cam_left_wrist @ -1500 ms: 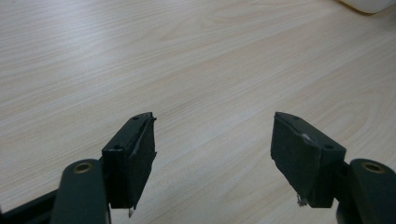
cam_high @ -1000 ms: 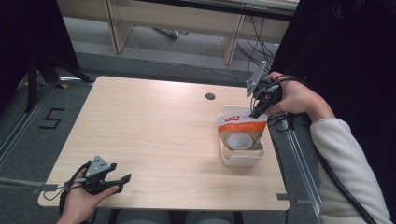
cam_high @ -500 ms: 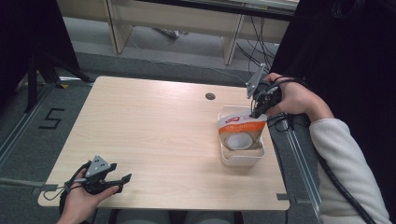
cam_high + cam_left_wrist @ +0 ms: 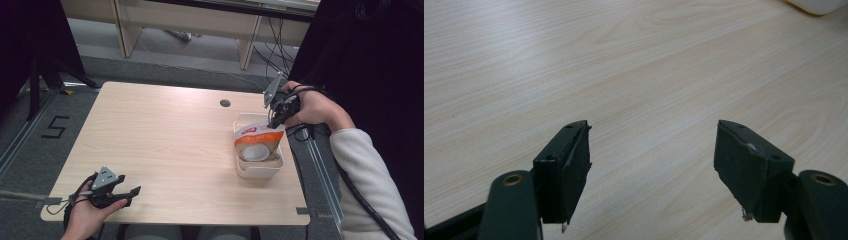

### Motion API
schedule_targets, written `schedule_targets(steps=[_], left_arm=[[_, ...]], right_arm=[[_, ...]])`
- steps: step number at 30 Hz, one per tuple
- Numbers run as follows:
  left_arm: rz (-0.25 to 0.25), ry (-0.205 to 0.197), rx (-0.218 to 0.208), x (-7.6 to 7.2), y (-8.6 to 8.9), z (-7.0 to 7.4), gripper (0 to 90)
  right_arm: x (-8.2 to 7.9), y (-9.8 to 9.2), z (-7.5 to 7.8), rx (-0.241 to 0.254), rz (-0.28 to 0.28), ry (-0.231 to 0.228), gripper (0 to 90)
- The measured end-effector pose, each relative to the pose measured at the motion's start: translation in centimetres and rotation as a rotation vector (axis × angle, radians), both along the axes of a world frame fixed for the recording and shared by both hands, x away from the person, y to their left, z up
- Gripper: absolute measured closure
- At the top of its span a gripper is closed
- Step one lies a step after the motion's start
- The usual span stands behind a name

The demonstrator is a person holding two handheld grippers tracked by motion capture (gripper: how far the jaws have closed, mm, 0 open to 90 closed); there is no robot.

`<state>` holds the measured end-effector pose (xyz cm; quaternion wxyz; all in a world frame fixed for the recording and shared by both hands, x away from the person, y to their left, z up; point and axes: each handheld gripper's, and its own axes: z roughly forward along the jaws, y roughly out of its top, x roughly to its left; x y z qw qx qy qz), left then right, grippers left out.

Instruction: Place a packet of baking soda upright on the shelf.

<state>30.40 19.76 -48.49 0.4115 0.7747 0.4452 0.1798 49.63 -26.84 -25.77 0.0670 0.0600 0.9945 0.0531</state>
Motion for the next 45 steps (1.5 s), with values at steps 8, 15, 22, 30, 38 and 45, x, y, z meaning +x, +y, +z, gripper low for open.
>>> schedule_targets(steps=[8,15,22,30,38,45], left_arm=[[0.008,0.001,-0.008,0.0,-0.1,0.0,30.1],[0.018,-0.003,-0.032,0.0,-0.3,-0.1,30.1],[0.021,-0.005,-0.032,0.0,-0.3,-0.1,30.0],[0.02,-0.007,-0.03,0.0,-0.3,-0.1,30.2],[0.017,-0.006,-0.03,0.0,-0.3,-0.1,30.3],[0.013,-0.008,-0.032,0.0,-0.3,-0.1,30.3]], right_arm=[[0.1,-0.2,-0.3,-0.003,0.005,-0.001,90.0],[0.2,-0.7,-0.6,-0.011,-0.002,-0.001,90.0],[0.4,-1.2,-0.9,-0.015,-0.009,0.001,90.0],[0.6,-1.4,-1.2,-0.039,-0.029,-0.002,90.0],[0.7,-2.3,-2.3,-0.046,-0.052,-0.001,90.0],[1.1,-2.6,-3.5,-0.076,-0.079,0.005,90.0]])
